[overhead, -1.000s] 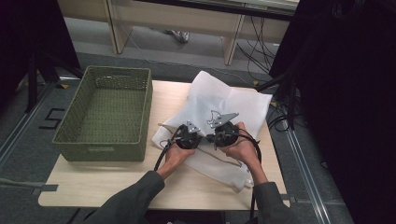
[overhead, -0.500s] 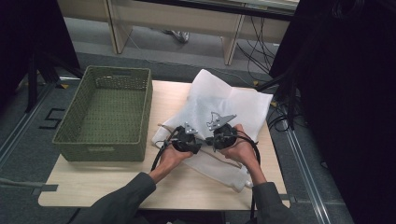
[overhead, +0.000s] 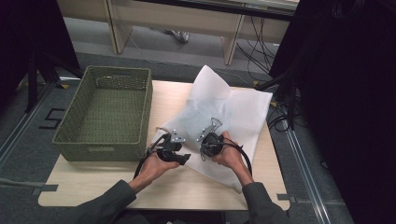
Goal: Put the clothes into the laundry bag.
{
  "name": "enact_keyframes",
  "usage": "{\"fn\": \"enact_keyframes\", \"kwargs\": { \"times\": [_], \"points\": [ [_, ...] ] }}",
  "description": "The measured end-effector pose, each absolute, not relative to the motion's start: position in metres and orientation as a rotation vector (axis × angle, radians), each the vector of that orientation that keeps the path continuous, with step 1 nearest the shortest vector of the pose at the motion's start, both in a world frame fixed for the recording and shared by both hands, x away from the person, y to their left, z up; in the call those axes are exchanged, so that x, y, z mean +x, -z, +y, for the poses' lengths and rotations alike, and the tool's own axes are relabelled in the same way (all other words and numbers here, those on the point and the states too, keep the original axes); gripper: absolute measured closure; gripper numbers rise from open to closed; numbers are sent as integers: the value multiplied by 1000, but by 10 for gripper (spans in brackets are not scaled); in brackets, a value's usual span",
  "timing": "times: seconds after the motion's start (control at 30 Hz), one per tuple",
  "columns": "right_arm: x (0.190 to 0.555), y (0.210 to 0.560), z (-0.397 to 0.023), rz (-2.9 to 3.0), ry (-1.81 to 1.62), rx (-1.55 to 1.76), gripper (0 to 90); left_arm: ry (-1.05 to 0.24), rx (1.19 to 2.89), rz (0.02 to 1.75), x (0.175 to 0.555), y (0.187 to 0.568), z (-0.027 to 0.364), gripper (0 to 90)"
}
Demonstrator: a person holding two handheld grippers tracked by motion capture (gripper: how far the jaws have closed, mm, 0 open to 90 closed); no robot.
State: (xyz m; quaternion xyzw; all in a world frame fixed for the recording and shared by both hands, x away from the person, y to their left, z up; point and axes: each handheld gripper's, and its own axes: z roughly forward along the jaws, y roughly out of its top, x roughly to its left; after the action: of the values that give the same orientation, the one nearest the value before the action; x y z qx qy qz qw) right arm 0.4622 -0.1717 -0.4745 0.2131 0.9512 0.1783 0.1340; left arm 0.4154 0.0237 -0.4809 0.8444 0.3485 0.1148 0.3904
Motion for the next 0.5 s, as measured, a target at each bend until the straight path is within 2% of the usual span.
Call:
{"fn": "enact_keyframes", "kwargs": {
  "times": [0.5],
  "points": [
    [460, 477, -197, 2723, -425, 633, 876, -253, 2190, 809, 379, 471, 44, 402]
  ]
}}
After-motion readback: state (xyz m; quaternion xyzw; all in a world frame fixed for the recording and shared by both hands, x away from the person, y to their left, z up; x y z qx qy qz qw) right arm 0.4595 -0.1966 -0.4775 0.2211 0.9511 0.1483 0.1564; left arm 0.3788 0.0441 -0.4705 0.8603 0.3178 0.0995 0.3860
